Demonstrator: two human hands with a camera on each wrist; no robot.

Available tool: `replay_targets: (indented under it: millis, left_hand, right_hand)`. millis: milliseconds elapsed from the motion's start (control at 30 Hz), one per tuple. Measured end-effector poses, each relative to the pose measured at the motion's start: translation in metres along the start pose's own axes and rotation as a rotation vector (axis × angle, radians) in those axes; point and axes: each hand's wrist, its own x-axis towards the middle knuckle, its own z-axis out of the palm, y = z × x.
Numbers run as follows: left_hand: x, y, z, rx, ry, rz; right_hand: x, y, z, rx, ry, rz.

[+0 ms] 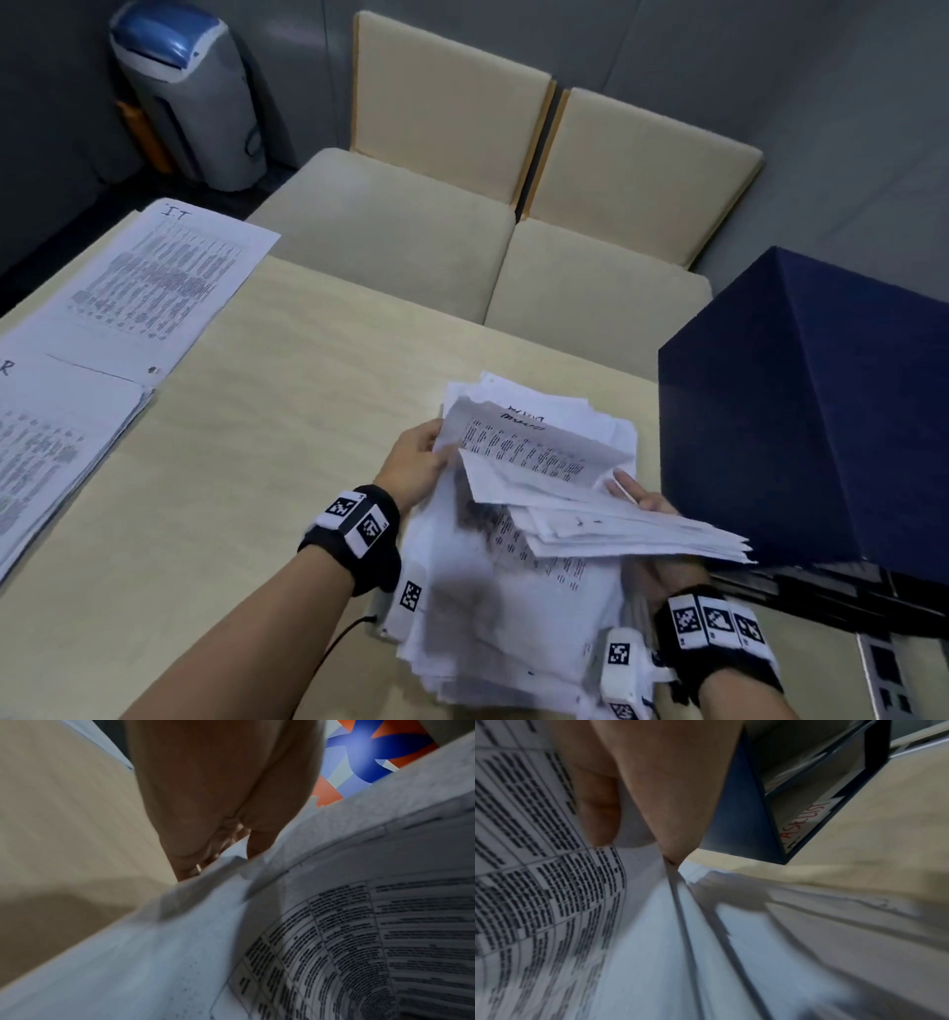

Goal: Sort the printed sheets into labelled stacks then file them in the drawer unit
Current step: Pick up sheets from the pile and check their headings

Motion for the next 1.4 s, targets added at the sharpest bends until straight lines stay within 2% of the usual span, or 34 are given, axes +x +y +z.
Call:
replay_targets:
  millis: [33, 100, 233, 267, 333, 367, 400, 433, 467, 533, 633, 767, 800, 900, 1033, 1067, 1133, 1233, 1400]
  left_hand:
    - [0.001, -0.001, 0.001, -0.016, -0.002, -0.015]
    - [0.002, 0.0, 0.004, -0.061, -0.025, -0.044]
    - [0.002, 0.008, 0.01, -0.152, 0.01, -0.059]
    - [0.004, 0.007, 0.011, -0.145, 0.031, -0.06]
    - [0.011, 0.003, 0.015, -0.017, 0.147, -0.029]
    - [0.014, -0.001, 0.014, 0.103, 0.258, 0.016]
    - [0.015, -0.004, 0.014, 0.223, 0.369, 0.082]
    - [0.013, -0.006, 0.015, 0.308, 0.412, 0.17]
    - [0.011, -0.007, 0.016, 0.365, 0.364, 0.244]
    - [0.006, -0.005, 0.017, 0.415, 0.154, 0.285]
    - [0.008, 0.004, 0.017, 0.395, -0.003, 0.223]
    - [0.009, 0.015, 0.02, 0.301, -0.049, 0.25]
    - [0.008, 0.017, 0.02, 0.284, -0.071, 0.252]
    - [0.01, 0.014, 0.018, 0.301, -0.104, 0.271]
    - [0.001, 0.02, 0.025, 0.089, -0.035, 0.255]
    - [0.0, 0.022, 0.026, 0.042, -0.012, 0.264]
    - [-0.002, 0.028, 0.029, 0.021, -0.005, 0.269]
    - [-0.012, 0.051, 0.031, -0.059, -0.014, 0.259]
    - [-0.024, 0.088, 0.034, -0.035, 0.015, 0.426]
  right_hand:
    - [0.006, 0.003, -0.008, 0.026, 0.061, -0.012]
    - [0.007, 0.009, -0.013, 0.118, 0.092, -0.019]
    - [0.007, 0.013, -0.017, -0.011, 0.132, 0.004]
    - [0.003, 0.01, -0.011, -0.051, 0.134, -0.044]
    - [-0.006, 0.004, 0.002, -0.109, 0.104, -0.087]
    - [-0.008, 0.004, 0.004, -0.109, 0.137, -0.088]
    - [-0.012, 0.001, 0.005, -0.121, 0.183, -0.085]
    - [-0.012, 0.0, 0.007, -0.092, 0.203, -0.078]
    - [-0.011, -0.002, 0.01, -0.067, 0.238, -0.054]
    - [-0.017, -0.004, 0.009, -0.169, 0.266, -0.032]
    - [-0.013, -0.002, 0.0, -0.157, 0.117, -0.058]
    - [-0.017, -0.012, -0.004, -0.185, 0.023, -0.072]
    - [-0.019, -0.016, -0.005, -0.202, 0.055, -0.104]
    - [-0.038, -0.035, 0.018, -0.21, -0.051, -0.156]
    - [-0.035, -0.028, 0.011, -0.108, -0.012, -0.025]
    - [-0.032, -0.028, 0.014, -0.125, -0.013, -0.041]
    - [-0.021, -0.03, 0.025, -0.313, 0.087, -0.133]
    - [-0.02, -0.043, 0.047, -0.519, 0.171, -0.379]
    - [-0.051, -0.05, 0.091, -0.442, 0.078, -0.679]
